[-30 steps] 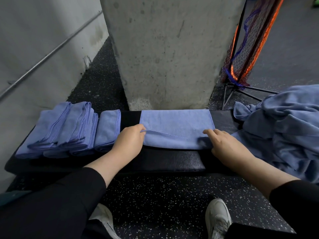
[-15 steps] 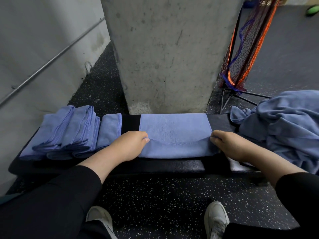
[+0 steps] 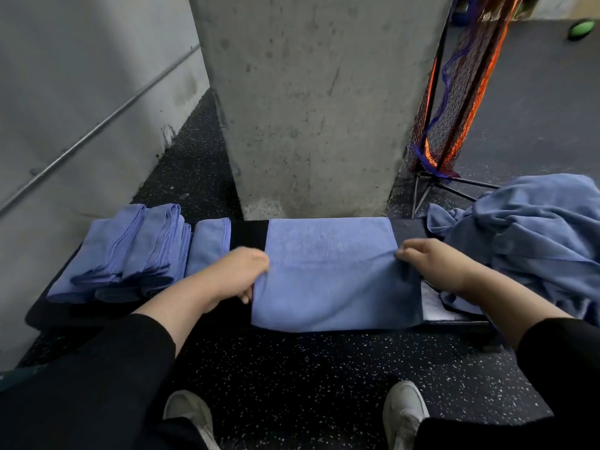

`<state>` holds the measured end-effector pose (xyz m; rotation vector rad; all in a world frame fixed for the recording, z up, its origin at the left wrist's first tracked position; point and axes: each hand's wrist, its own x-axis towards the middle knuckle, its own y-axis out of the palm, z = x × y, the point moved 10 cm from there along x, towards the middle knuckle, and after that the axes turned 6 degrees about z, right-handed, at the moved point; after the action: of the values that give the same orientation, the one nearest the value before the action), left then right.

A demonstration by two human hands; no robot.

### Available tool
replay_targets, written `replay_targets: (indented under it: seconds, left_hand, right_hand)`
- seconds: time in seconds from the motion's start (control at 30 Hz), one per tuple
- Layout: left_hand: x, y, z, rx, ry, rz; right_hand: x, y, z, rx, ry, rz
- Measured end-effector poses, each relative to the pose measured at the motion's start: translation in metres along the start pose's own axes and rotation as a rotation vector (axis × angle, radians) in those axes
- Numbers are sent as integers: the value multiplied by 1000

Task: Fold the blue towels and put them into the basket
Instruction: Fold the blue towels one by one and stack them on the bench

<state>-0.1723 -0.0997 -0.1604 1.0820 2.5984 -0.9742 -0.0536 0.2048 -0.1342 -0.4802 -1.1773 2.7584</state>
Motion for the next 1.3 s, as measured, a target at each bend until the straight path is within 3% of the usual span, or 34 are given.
replay_targets:
  seconds: [0.13,0.27,0.57,0.73,0.9,1.03,1.17,1.3]
  left_hand:
    - [20,-40,-19,-49,70,-368]
    - [42,-47,-35,24,105,-500]
    - [82,6,-28,562,61,-301]
    - [75,1,-22,590,12,-264]
    - [48,9,-13,622,-38,-149]
    - [22,17,-10,675,-32,-66]
    - [6,10,-10,560,-7,-114]
    - [-4,-8,-28,147,62,-208]
  right_hand:
    - [18,-21,1,-38,56,-243]
    - [39,-21,7,-31,68,-299]
    - [71,10,-6,-206,141,-135]
    - [66,17,-8,-290,154,-49]
    - [37,41,-1,-421,154,203]
    - [8,60,-2,-344,163,380]
    - [1,49,2,-295,120,292]
    - [-2,27,7,266,142,171]
